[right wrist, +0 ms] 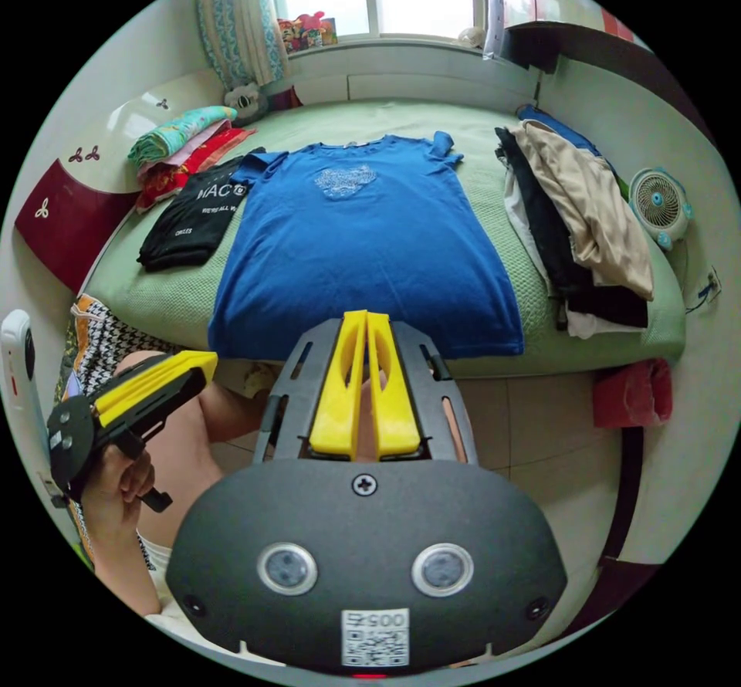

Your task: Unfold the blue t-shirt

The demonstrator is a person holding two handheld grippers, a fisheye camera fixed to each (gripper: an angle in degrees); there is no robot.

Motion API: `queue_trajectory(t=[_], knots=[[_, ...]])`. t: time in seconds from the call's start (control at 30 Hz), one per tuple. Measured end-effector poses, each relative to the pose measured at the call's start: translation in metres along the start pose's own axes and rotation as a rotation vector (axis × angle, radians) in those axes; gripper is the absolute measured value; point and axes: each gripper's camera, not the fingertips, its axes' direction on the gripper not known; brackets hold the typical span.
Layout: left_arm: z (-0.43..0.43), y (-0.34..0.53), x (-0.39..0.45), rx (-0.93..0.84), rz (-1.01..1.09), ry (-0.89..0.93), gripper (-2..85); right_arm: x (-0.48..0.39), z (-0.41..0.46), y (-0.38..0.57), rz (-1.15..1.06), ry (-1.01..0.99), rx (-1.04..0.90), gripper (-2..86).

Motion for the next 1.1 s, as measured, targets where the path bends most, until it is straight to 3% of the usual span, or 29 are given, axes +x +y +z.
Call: queue_trajectory(t=[0.5,0.83,1.0,1.1], knots=[[-0.001,-0.072,-0.057,0.046,-0.034,0.025,-0.7,0.006,0.012,-0.043,-0.004,-0.005,-0.002,-1.1],[-0.022,-0.219,-0.177,0.307,-0.162,-0.123,-0.6,-0.007,0.037,-0.095,-0.047,0.017,-0.070,-1.1],[0.018,-0.274,-0.240,0.274,-0.288,-0.194,-0.5,-0.027,0.052,-0.128,-0.128,0.043,-0.120,-1.1],[0.047,-0.283,-0.263,0.188,-0.324,-0.222,-0.3,-0.036,0.055,-0.159,-0.161,-0.055,-0.082,-1.1]])
